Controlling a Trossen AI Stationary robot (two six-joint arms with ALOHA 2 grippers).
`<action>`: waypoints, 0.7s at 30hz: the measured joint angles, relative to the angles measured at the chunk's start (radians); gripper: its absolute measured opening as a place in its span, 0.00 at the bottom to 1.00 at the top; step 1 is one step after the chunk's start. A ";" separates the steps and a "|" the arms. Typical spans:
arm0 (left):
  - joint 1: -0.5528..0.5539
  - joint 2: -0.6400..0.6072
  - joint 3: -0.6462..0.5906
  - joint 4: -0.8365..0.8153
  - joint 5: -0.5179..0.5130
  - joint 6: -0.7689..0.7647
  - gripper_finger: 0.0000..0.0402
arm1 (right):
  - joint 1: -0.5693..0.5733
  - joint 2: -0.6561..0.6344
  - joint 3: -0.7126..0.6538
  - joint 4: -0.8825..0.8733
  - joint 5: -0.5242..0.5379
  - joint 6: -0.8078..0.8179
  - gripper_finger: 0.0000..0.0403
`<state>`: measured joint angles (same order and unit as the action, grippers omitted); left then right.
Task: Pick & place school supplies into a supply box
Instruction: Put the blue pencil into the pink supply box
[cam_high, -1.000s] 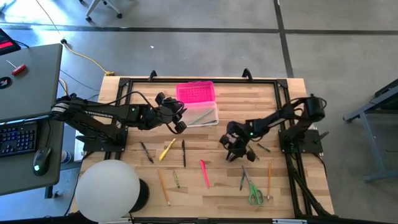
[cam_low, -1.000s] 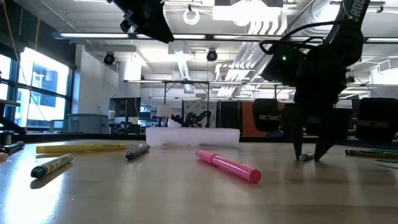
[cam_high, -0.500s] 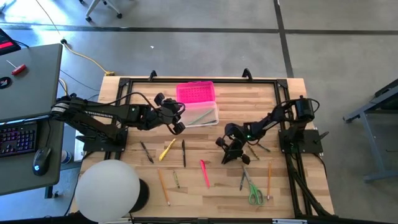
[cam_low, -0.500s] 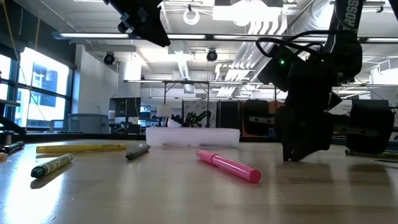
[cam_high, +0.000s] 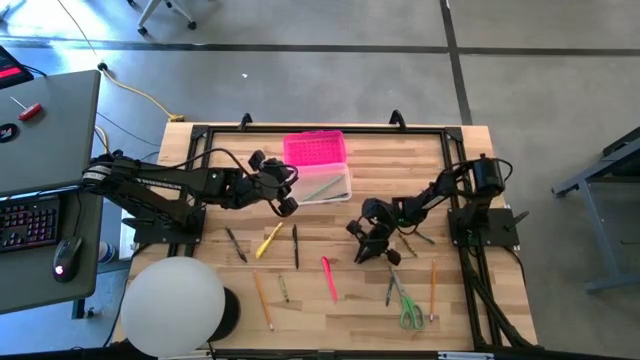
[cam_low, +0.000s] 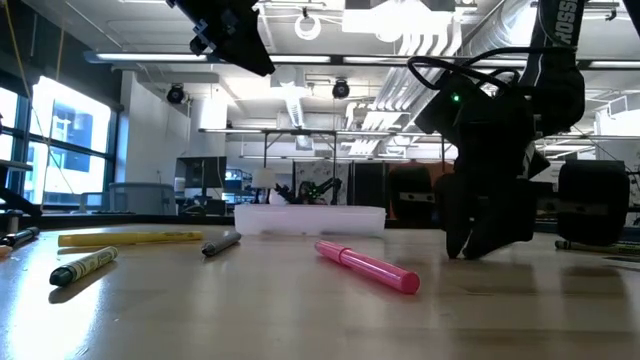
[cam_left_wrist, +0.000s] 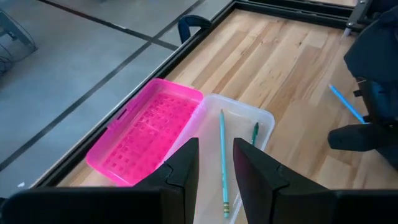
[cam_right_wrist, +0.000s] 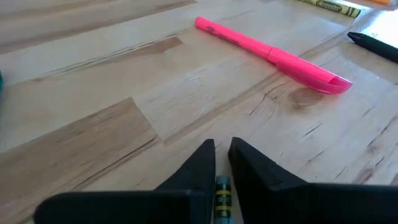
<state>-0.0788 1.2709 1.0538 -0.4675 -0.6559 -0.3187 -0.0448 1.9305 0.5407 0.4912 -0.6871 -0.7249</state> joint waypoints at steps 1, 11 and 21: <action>0.000 0.000 0.000 0.000 0.000 0.000 0.33 | 0.000 0.000 0.000 -0.005 -0.001 -0.009 0.11; 0.000 0.000 0.000 0.000 0.003 -0.004 0.33 | -0.037 -0.002 -0.044 0.020 0.000 -0.040 0.13; 0.000 0.000 0.000 0.001 0.003 -0.004 0.33 | -0.088 0.003 -0.129 0.176 -0.016 -0.038 0.11</action>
<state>-0.0788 1.2709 1.0538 -0.4664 -0.6533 -0.3225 -0.1326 1.9334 0.4114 0.6672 -0.7035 -0.7628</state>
